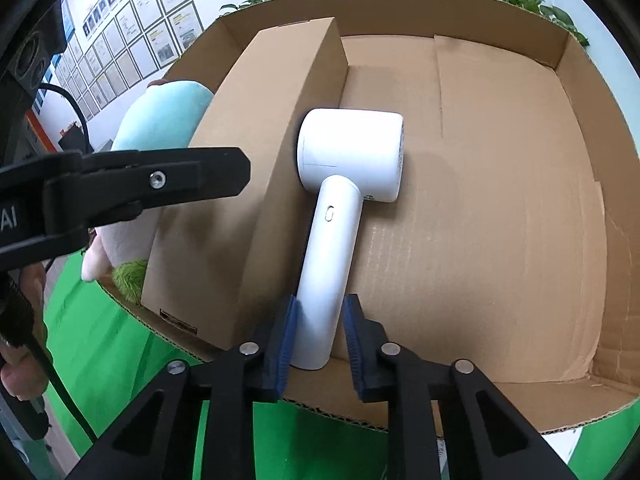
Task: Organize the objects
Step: 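Open the left gripper to release the hair dryer and withdraw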
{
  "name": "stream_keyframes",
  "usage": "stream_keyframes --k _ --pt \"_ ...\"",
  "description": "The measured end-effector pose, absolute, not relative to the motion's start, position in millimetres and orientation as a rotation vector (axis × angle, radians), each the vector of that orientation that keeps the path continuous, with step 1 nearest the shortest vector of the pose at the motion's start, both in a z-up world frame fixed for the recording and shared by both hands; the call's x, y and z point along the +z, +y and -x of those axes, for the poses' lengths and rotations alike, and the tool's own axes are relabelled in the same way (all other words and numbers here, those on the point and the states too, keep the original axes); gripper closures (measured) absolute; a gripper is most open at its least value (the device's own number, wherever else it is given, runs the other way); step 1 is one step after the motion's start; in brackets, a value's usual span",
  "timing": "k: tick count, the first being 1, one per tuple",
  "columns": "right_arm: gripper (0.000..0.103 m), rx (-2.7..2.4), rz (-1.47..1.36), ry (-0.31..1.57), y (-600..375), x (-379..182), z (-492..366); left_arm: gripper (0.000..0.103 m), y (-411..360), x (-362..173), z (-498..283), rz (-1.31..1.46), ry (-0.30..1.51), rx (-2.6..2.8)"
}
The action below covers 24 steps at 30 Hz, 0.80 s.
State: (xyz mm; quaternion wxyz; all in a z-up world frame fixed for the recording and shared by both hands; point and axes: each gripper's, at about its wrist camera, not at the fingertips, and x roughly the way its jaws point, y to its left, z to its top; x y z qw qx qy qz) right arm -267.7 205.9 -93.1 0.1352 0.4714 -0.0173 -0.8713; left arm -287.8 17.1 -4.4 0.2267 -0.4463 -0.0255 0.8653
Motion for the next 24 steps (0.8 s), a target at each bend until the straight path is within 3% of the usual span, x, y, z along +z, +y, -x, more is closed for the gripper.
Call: stream_keyframes --k 7,9,11,12,14,19,24 --pt "0.076 -2.507 -1.381 -0.099 209.8 -90.1 259.8 0.053 19.7 -3.5 282.9 1.216 -0.051 2.409" --pt "0.057 -2.527 -1.348 -0.12 211.6 -85.2 255.3 0.053 19.5 5.1 274.1 1.155 -0.047 2.454" --pt "0.014 -2.609 -1.281 -0.119 217.9 -74.3 245.4 0.052 20.5 18.0 258.0 1.044 0.013 2.528" --pt "0.003 -2.652 -1.236 -0.127 224.0 -67.1 238.4 0.046 20.9 22.8 251.6 1.004 0.034 2.556" --pt "0.001 -2.683 -1.171 -0.181 225.2 -60.2 227.1 0.032 19.3 31.3 236.1 0.924 0.051 2.623" --pt "0.003 -2.672 -1.211 -0.15 223.7 -52.9 237.1 0.031 15.3 39.3 213.9 0.86 0.055 2.672" --pt "0.022 -2.654 -1.272 -0.12 218.6 -57.0 247.1 0.031 8.6 37.7 198.8 0.862 0.07 2.678"
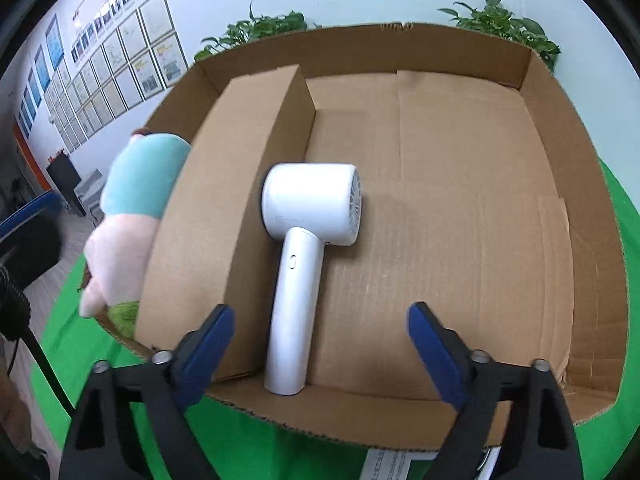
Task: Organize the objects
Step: 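Open the left gripper to release the hair dryer and withdraw, then move both grippers to the white-and-green medicine box on the table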
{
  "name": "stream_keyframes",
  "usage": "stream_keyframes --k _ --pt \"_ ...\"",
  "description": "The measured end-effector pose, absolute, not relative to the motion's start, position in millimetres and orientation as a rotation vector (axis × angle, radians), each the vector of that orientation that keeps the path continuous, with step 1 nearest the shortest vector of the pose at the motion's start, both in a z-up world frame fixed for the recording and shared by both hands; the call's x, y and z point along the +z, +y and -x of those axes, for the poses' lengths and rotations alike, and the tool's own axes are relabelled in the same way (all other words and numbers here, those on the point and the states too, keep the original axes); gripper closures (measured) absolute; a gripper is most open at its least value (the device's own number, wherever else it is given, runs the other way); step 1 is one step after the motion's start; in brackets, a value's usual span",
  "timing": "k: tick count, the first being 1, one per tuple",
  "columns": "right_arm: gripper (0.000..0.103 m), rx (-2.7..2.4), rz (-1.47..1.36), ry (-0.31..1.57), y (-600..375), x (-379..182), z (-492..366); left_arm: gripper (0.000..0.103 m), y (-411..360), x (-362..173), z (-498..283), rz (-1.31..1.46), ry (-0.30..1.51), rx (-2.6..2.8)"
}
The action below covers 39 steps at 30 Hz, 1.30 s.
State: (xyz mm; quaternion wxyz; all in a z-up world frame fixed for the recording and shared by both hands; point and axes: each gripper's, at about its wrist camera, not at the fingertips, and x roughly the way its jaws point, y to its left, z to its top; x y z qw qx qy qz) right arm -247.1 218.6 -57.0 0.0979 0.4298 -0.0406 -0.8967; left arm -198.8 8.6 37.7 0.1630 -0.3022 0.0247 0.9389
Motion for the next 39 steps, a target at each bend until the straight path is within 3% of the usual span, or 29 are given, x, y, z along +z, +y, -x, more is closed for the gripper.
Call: stream_keyframes --k 7,13,17,19,21,22,23,25,35,39 --pt "0.039 -2.62 -1.345 -0.066 203.0 -88.0 262.2 0.031 4.1 32.0 195.3 0.872 0.04 2.68" --pt "0.069 -2.584 -1.354 -0.017 187.6 -90.6 266.8 0.031 8.0 28.3 191.4 0.881 0.055 2.685" --pt "0.07 -2.586 -1.36 -0.01 185.1 -90.1 264.7 0.031 6.1 27.3 191.4 0.884 0.041 2.687" --pt "0.064 -2.586 -1.367 -0.045 189.3 -88.6 262.7 0.031 6.0 27.3 190.3 0.879 0.05 2.703" --pt "0.043 -2.628 -1.34 -0.049 194.3 -79.9 254.4 0.031 5.9 28.7 187.2 0.862 0.055 2.726" --pt "0.016 -2.657 -1.297 -0.063 198.4 -71.5 246.5 0.031 5.6 29.7 184.5 0.852 0.058 2.74" --pt "0.001 -2.701 -1.249 -0.073 203.6 -61.0 236.3 0.028 6.0 31.7 180.8 0.834 0.065 2.765" --pt "0.0 -2.793 -1.156 -0.066 213.5 -39.4 215.6 0.021 5.9 35.1 173.5 0.792 0.077 2.817" --pt "0.0 -2.808 -0.97 -0.097 261.7 12.8 124.9 0.02 11.0 38.8 148.3 0.78 0.038 2.833" --pt "0.0 -2.635 -1.094 -0.117 265.2 -22.2 75.6 0.02 12.6 5.0 139.5 0.933 -0.005 2.677"
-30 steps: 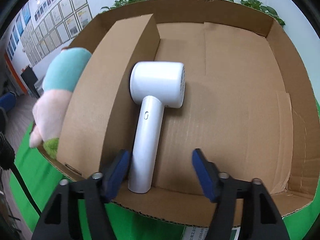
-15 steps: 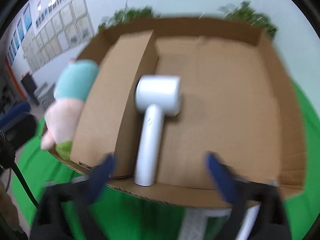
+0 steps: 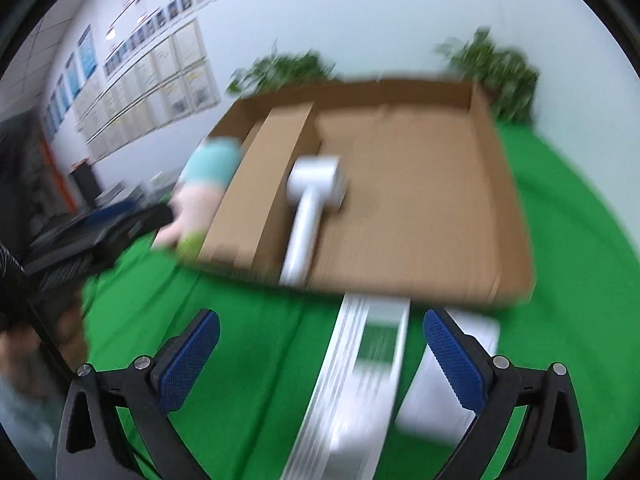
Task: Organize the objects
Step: 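Move both grippers to the white-and-green medicine box on the table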
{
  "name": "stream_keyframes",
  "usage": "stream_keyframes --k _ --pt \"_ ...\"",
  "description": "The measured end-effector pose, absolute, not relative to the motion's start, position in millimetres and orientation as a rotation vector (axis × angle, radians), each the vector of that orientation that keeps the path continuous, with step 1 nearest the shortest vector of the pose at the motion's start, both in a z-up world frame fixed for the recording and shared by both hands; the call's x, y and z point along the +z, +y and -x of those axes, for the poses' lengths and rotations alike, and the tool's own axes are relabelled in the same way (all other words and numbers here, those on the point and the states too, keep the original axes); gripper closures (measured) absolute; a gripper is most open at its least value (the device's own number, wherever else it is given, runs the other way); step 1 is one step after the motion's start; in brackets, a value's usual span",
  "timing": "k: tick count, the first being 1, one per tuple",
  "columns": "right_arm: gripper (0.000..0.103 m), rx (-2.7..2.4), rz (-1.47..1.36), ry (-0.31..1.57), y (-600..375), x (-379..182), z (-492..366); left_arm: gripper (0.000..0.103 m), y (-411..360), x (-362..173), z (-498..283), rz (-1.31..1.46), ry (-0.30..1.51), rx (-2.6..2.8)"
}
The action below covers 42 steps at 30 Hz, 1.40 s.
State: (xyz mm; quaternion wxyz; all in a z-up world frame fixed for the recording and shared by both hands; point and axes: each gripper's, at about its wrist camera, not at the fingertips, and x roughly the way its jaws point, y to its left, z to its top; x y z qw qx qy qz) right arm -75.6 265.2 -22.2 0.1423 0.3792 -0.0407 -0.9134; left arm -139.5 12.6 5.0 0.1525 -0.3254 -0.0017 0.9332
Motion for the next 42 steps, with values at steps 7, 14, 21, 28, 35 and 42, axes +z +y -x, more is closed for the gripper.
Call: stream_keyframes --k 7,14,21,28,35,42 --pt "0.001 -2.632 -1.281 0.001 264.2 -82.6 16.3 0.02 29.9 -52.0 119.2 1.128 -0.127 2.444" --pt "0.032 -2.656 -1.34 0.054 258.7 -98.9 20.9 0.02 52.0 -65.3 120.4 1.162 -0.162 2.344" --pt "0.036 -2.573 -1.245 -0.043 253.6 -88.5 -0.5 0.02 47.1 -68.1 113.2 1.241 -0.274 2.233" --pt "0.0 -2.54 -1.23 -0.025 248.8 -90.0 -6.0 0.02 58.7 -76.8 106.3 1.252 -0.368 2.086" --pt "0.004 -2.532 -1.256 0.058 239.2 -97.8 0.3 0.02 71.2 -90.8 109.6 1.29 -0.409 2.026" --pt "0.037 -2.517 -1.33 0.042 238.4 -108.4 2.2 0.021 71.8 -94.9 107.2 1.308 -0.414 2.017"
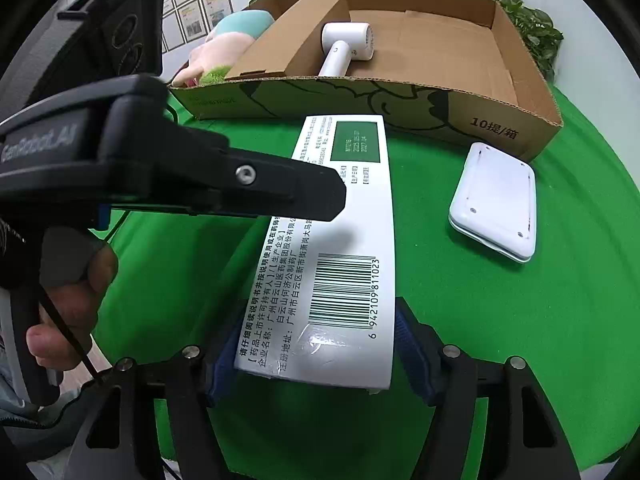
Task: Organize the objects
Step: 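Grasp the medicine box with the right gripper and lift it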
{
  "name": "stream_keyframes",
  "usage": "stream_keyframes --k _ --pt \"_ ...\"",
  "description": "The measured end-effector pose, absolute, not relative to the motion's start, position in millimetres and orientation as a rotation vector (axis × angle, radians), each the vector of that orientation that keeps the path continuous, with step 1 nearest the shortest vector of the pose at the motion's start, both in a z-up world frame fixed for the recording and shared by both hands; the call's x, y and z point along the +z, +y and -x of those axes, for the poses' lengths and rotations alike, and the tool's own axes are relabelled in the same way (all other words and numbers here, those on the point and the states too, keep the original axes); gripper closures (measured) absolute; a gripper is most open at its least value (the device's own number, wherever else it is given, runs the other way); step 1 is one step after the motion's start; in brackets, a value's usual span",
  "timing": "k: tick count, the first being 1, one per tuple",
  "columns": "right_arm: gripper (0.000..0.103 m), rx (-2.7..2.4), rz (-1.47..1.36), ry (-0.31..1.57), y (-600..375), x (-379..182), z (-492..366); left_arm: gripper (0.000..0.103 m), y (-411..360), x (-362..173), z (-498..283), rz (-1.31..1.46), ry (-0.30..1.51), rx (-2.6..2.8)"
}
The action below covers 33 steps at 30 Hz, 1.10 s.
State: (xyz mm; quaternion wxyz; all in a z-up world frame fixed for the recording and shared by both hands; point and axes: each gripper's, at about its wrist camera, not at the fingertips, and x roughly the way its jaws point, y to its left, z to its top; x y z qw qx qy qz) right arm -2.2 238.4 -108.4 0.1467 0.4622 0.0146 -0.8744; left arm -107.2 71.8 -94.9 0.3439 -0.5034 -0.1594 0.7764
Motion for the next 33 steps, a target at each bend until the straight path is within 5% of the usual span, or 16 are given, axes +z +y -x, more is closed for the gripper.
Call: stream_keyframes --k 9,12,15,33 --pt "0.037 -2.432 -1.324 -0.187 252.3 -106.7 2.0 0.023 72.8 -102.8 101.5 1.35 -0.452 2.003" --pt "0.037 -2.384 -1.313 -0.247 252.9 -106.8 -1.0 0.037 71.8 -105.2 100.4 1.359 -0.476 1.998" --pt "0.038 -2.376 -1.306 -0.215 246.7 -106.2 -4.4 0.046 72.3 -104.2 98.4 1.366 -0.463 2.002" --pt "0.043 -2.582 -0.976 -0.175 252.7 -35.1 -15.7 0.059 84.3 3.4 92.7 1.052 -0.299 2.109"
